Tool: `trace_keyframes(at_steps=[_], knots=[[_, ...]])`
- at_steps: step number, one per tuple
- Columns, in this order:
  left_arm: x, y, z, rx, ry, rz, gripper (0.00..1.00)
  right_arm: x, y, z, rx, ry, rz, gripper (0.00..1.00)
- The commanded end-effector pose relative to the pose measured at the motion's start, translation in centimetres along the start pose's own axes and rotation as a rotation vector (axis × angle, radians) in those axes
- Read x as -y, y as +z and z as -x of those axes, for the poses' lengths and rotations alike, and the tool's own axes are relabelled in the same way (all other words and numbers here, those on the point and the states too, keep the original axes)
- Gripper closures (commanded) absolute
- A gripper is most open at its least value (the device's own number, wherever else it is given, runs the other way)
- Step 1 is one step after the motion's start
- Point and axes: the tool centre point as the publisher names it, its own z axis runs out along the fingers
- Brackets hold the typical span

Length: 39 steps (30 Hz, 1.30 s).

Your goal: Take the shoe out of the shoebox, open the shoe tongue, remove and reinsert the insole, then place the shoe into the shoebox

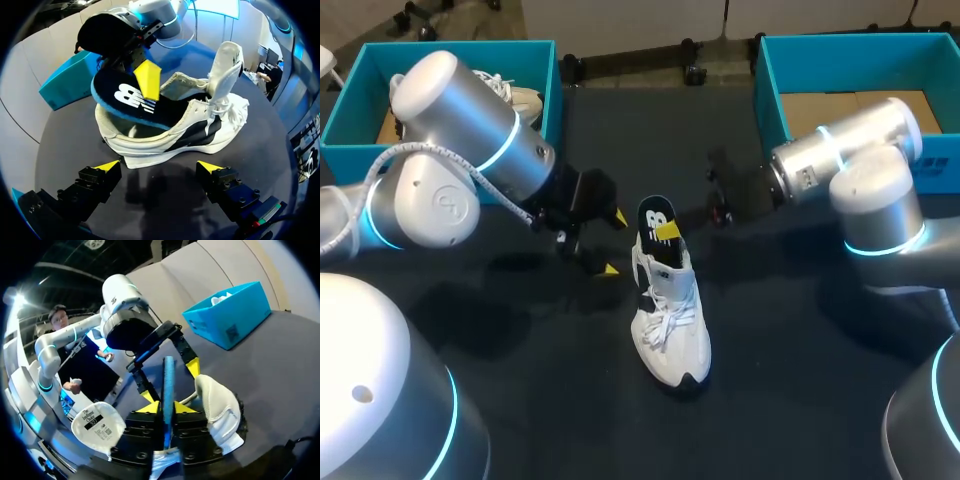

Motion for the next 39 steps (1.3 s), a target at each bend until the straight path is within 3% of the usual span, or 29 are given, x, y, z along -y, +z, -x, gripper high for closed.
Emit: trace_keyframes(at_steps=[1, 19, 27, 32, 39], knots=[[-0.1, -0.2, -0.4, 0.004, 0.001, 0.000, 0.00, 0.1, 0.3, 0.9, -0.013, 0.030, -0.026, 1.00], [-0.1, 0.0, -0.3, -0.002, 0.002, -0.007, 0.00, 3.7, 1.4, -0.6, -0.023, 0.143, -0.055, 1.00], [-0.1, 0.1, -0.3, -0.008, 0.010, -0.008, 0.00, 2.9, 1.1, -0.5, -0.005, 0.130, -0.056, 1.00], [-0.1, 0.0, -0.2, -0.007, 0.014, -0.009, 0.00, 1.7, 0.5, -0.3, 0.007, 0.099, -0.061, 0.69], [-0.2, 0.0, -0.3, -0.007, 0.011, -0.009, 0.00, 0.4, 0.2, 0.2, 0.013, 0.070, -0.068, 0.67]])
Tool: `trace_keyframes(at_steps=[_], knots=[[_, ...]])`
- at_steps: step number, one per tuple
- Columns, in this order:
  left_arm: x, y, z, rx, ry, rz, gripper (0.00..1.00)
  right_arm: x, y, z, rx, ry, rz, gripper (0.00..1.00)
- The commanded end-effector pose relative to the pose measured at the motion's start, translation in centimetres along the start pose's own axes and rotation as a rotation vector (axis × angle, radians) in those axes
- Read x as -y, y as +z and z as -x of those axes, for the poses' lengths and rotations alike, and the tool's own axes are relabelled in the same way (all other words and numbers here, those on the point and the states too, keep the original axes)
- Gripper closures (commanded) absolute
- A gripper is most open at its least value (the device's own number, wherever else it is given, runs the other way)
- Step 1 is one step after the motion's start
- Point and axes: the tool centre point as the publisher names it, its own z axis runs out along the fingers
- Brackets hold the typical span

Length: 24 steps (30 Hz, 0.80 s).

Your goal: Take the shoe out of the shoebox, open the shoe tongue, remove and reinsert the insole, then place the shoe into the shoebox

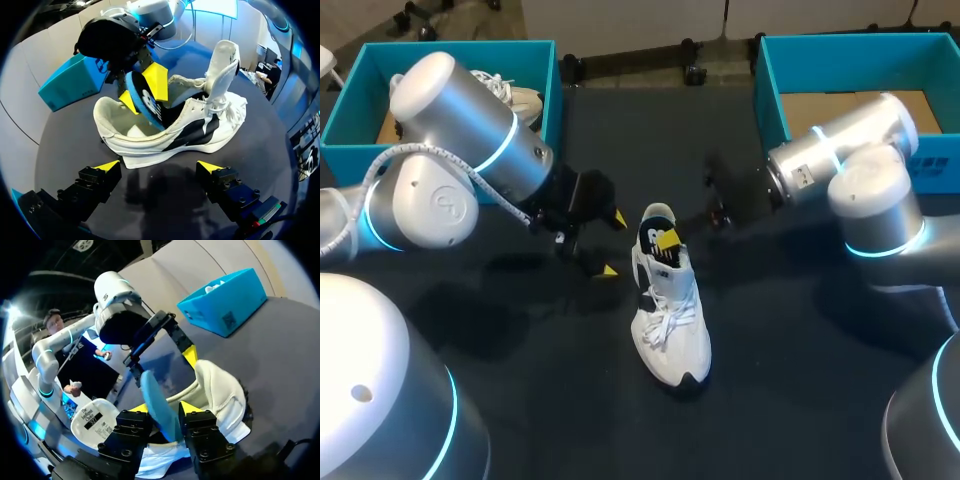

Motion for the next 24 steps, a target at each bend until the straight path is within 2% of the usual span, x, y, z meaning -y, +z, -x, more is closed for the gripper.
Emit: trace_keyframes(at_steps=[1, 3, 5, 6, 15, 24], knots=[[-0.1, -0.1, -0.1, 0.000, 0.001, -0.001, 0.00, -0.7, -0.1, 0.3, 0.002, -0.004, -0.010, 0.69], [-0.1, -0.1, -0.1, 0.000, 0.001, -0.002, 0.00, -0.8, 0.0, 0.7, 0.002, -0.006, -0.010, 0.77], [-0.1, -0.1, -0.1, -0.001, 0.002, -0.002, 0.00, -0.7, 0.1, 0.9, 0.002, -0.003, -0.011, 0.95], [-0.1, -0.1, -0.1, -0.001, 0.002, -0.002, 0.00, -0.6, 0.2, 1.0, 0.000, 0.002, -0.011, 1.00], [-0.3, -0.2, -0.2, 0.001, -0.005, -0.002, 0.00, 0.7, 0.5, 0.7, -0.013, 0.058, -0.019, 1.00], [-0.3, -0.1, -0.4, -0.001, -0.009, -0.008, 0.00, -0.6, -0.8, 0.2, -0.008, 0.078, -0.014, 1.00]])
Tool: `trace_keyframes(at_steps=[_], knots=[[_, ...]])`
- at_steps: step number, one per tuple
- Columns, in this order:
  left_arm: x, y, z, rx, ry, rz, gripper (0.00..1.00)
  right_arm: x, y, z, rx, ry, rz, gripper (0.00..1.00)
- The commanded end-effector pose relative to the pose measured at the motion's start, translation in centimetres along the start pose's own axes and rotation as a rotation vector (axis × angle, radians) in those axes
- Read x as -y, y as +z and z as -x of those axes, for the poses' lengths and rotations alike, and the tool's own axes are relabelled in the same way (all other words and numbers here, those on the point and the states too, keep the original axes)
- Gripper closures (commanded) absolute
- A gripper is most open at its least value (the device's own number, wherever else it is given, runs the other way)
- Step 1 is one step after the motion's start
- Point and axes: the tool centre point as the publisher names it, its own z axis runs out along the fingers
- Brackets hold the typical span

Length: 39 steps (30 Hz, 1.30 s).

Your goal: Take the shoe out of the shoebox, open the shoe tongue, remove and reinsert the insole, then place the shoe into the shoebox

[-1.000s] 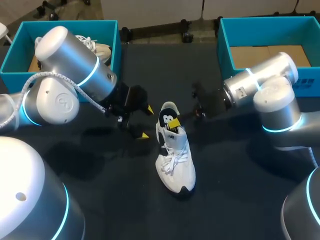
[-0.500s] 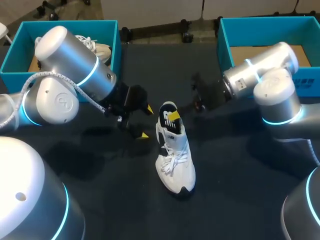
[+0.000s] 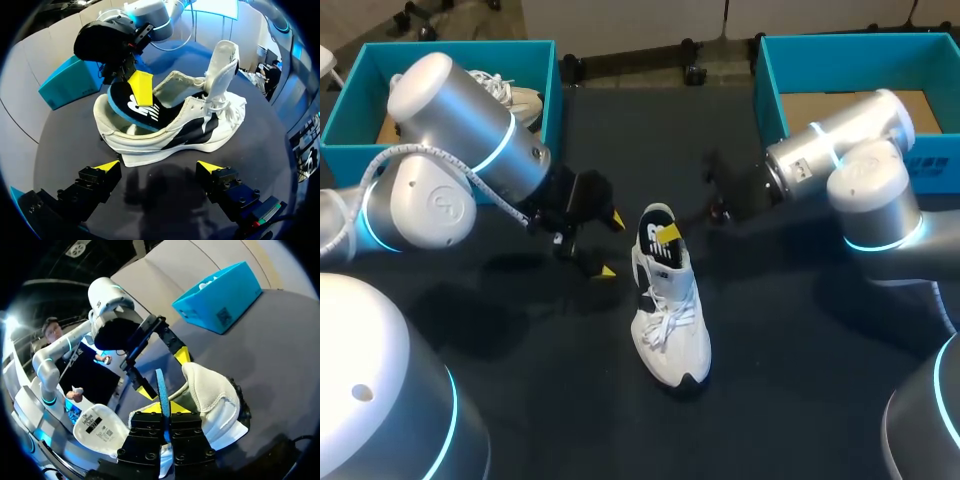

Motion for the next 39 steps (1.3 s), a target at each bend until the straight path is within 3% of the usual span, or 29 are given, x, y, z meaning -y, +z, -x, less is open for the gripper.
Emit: trace_keyframes(at_steps=[1, 10, 11, 12, 14, 29, 39], knots=[[-0.1, 0.0, -0.2, 0.003, 0.001, -0.006, 0.00, -0.4, -0.6, -0.5, 0.003, 0.000, -0.013, 1.00], [0.0, 0.2, -0.4, 0.006, -0.003, -0.013, 0.00, -1.1, -1.2, -0.9, 0.030, -0.011, -0.015, 1.00], [0.0, 0.2, -0.4, 0.005, -0.003, -0.014, 0.00, -1.2, -1.3, -0.9, 0.032, -0.006, -0.021, 0.83], [0.0, 0.2, -0.4, 0.005, -0.004, -0.014, 0.00, -1.2, -1.3, -0.9, 0.030, -0.004, -0.026, 0.75], [0.0, 0.2, -0.4, 0.006, -0.004, -0.016, 0.00, -1.2, -1.3, -1.0, 0.025, 0.004, -0.050, 0.71], [0.0, 0.4, -0.8, 0.002, -0.003, -0.023, 0.00, 0.2, -0.6, -0.7, 0.044, 0.042, -0.278, 0.64], [-0.1, 0.2, -0.7, -0.001, 0.002, -0.019, 0.00, 1.4, 0.1, -0.2, 0.074, 0.055, -0.333, 0.62]])
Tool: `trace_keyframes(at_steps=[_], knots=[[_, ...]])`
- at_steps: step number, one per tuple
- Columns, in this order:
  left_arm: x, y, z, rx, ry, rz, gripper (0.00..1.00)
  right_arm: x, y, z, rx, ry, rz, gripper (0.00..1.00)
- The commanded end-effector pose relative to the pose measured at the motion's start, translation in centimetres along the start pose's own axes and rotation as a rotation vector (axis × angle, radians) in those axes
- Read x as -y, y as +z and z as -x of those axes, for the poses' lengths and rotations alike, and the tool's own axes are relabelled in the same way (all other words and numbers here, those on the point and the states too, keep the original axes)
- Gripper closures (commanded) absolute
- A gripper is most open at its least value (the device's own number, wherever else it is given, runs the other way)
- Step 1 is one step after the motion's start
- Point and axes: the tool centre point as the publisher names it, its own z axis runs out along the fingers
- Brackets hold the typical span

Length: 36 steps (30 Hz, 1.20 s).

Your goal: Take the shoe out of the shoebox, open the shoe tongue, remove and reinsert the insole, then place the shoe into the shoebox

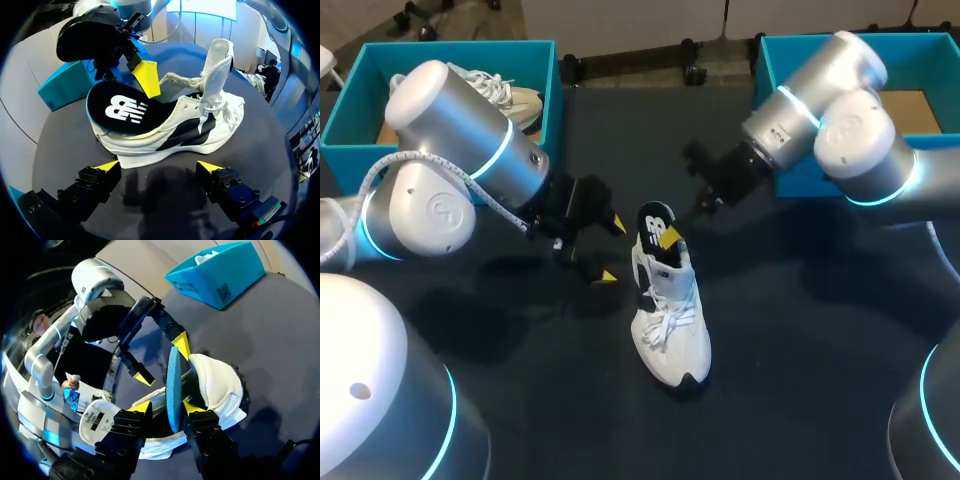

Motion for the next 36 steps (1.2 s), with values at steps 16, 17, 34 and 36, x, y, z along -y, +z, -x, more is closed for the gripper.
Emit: trace_keyframes(at_steps=[16, 17, 34, 36], knots=[[-0.3, -0.1, -0.2, -0.001, -0.005, -0.009, 0.00, 0.6, 1.8, 0.7, -0.007, 0.059, -0.107, 0.84], [-0.4, -0.1, -0.2, -0.001, -0.005, -0.009, 0.00, 0.7, 1.8, 0.7, -0.009, 0.061, -0.111, 0.87], [-0.6, -0.1, 0.0, 0.003, -0.007, -0.019, 0.00, 0.4, 0.8, 0.4, -0.085, 0.118, -0.174, 1.00], [-0.6, -0.1, 0.0, 0.002, -0.006, -0.021, 0.00, 0.6, 1.1, 0.3, -0.106, 0.129, -0.185, 1.00]])
